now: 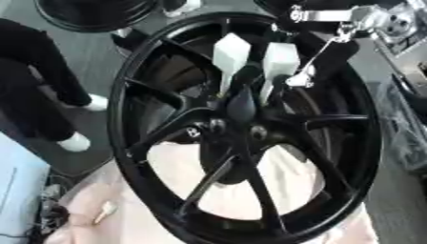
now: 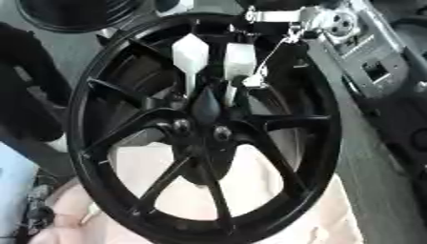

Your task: Pull the pin out of the wheel hub.

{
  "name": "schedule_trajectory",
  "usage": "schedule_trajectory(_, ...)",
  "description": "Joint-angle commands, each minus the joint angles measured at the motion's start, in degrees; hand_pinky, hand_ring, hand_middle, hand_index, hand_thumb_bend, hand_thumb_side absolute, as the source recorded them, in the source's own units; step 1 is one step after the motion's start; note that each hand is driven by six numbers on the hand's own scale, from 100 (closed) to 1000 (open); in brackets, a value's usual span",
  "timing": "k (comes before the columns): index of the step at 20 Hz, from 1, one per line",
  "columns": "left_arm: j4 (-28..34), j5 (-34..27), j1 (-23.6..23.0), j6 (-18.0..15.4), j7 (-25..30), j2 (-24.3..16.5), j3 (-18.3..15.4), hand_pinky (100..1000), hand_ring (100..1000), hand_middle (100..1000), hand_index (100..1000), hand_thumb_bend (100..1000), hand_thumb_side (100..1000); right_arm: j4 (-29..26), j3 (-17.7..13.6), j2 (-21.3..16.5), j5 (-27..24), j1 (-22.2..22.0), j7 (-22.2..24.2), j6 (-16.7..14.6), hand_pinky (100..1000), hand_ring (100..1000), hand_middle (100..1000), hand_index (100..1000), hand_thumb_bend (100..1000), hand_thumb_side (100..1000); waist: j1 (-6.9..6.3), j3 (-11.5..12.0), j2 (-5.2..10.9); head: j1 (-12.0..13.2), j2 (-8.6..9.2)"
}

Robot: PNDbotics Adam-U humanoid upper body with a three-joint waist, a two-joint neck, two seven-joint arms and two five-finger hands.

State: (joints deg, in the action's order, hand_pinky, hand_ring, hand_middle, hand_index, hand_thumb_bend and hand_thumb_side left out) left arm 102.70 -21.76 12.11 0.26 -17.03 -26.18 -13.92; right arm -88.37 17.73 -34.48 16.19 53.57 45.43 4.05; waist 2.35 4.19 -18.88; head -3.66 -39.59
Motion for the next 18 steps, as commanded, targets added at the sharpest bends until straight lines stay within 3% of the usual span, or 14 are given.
schedule_trajectory(1, 0.6, 0.2, 0.5, -0.1, 0.1, -1.4, -0.4, 807, 844, 810, 843, 170, 734, -2.5, -1.5, -1.6, -1.7, 1.7, -0.2, 0.5, 788, 559, 254, 517, 233, 100, -0.15, -0.1, 1.04, -0.1, 0.64)
schedule_trajectory(13, 0.6, 0.2, 0.3, 0.0, 0.3, -1.6, -0.3, 808, 843, 811, 842, 171, 734, -5.6, -4.6, -4.4, -6.2, 6.8, -1.3, 2.1, 785, 543, 238, 509, 265, 100, 0.11, -0.2, 1.43, -0.4, 0.47)
schedule_trajectory(18, 0.6, 0.2, 0.2, 0.0, 0.4, -1.5, -0.4, 808, 843, 811, 842, 172, 734, -6.2, -9.0, -7.1, -8.8, 7.8, -4.7, 3.4, 790, 540, 238, 511, 260, 100, 0.28, -0.2, 1.61, -0.1, 0.53)
